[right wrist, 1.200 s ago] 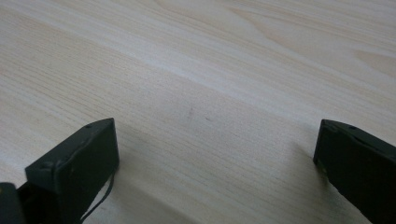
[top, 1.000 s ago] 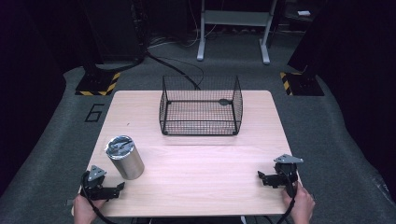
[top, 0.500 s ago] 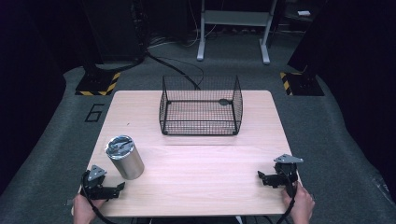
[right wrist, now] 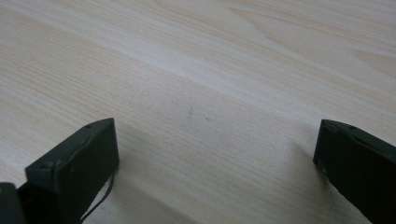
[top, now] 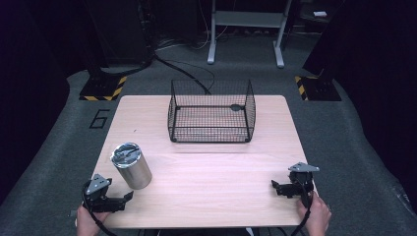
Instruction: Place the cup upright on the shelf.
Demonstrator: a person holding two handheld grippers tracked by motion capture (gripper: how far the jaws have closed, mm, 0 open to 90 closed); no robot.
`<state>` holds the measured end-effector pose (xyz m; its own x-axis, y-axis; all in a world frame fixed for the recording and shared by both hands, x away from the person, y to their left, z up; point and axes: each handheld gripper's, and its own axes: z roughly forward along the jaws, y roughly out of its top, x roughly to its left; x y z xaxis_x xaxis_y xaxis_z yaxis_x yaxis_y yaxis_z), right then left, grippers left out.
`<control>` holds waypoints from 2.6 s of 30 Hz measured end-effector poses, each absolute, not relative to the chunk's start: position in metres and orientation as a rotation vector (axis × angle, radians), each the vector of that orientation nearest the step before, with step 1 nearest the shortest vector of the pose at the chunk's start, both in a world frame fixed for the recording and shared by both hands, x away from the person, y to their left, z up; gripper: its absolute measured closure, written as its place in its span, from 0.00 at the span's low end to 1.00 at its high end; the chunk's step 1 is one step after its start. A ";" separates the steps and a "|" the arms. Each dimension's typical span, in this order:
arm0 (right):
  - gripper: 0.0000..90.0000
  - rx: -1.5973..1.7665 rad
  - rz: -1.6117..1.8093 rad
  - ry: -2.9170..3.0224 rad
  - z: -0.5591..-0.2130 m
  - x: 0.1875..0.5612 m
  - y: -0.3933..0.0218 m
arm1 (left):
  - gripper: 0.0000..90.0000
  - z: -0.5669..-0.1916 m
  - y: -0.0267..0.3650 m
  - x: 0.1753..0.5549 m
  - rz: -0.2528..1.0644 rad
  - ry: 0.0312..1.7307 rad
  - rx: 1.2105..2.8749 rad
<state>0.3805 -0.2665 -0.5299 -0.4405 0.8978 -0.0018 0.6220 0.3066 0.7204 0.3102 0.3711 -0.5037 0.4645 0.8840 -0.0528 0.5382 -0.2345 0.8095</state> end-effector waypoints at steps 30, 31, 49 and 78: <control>0.00 1.361 0.924 2.173 -0.530 0.380 -0.266 | 0.00 -0.449 0.361 0.335 0.605 1.060 1.737; 0.00 1.360 0.924 2.173 -0.530 0.380 -0.266 | 0.00 -0.448 0.361 0.337 0.601 1.052 1.733; 0.00 1.365 0.925 2.171 -0.530 0.380 -0.266 | 0.00 -0.440 0.351 0.355 0.592 1.024 1.701; 0.00 1.369 0.924 2.169 -0.530 0.379 -0.266 | 0.04 -0.437 0.345 0.355 0.663 1.010 1.742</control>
